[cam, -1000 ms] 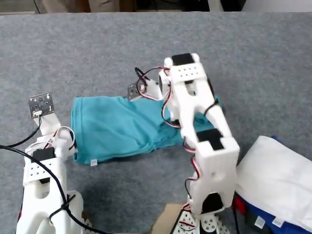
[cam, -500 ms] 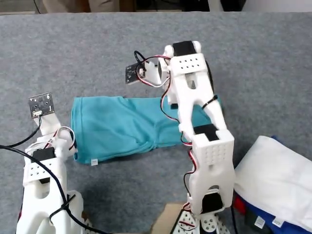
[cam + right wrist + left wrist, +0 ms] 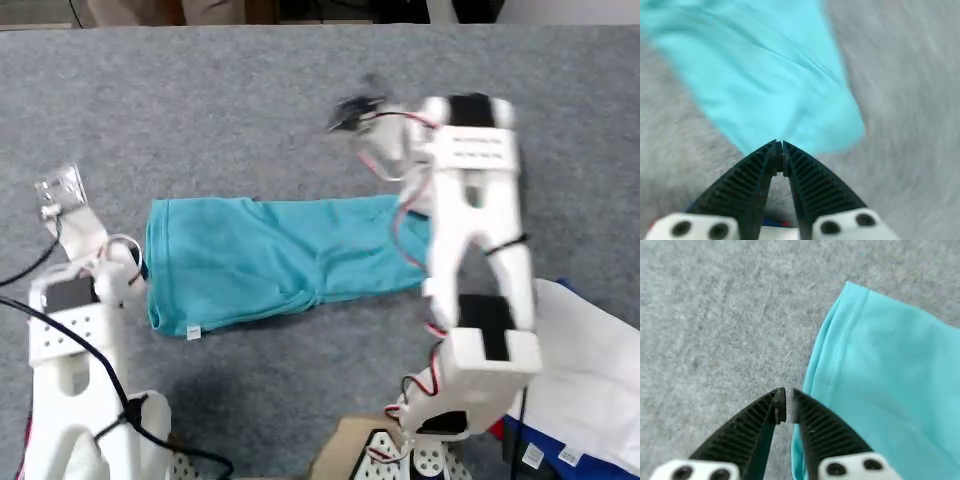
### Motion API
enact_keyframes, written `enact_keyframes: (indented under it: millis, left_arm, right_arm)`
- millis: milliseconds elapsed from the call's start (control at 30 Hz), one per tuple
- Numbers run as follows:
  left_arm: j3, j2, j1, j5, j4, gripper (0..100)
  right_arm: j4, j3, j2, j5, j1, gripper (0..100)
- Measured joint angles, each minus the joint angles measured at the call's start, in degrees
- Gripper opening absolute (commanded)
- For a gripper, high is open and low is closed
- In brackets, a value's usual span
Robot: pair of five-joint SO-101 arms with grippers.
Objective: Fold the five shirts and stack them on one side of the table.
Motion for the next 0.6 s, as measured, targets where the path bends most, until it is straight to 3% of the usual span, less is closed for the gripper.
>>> enact_keyframes:
  millis: [200,400,600]
  left_arm:
    - [-13.89,13.36,0.00,1.93,9.32,13]
    - [-28.92,35.69,0.00,2.02,15.82,13]
    - [-45.36,55.30,0.00,-0.18,24.97,19]
  right_arm:
    - [-17.58,11.34,1.49,-16.18,12.66,0.5]
    - [-35.96,19.43,5.27,-28.04,15.21,0.5]
    - [-46.68,23.38,5.98,-30.68,15.47,0.5]
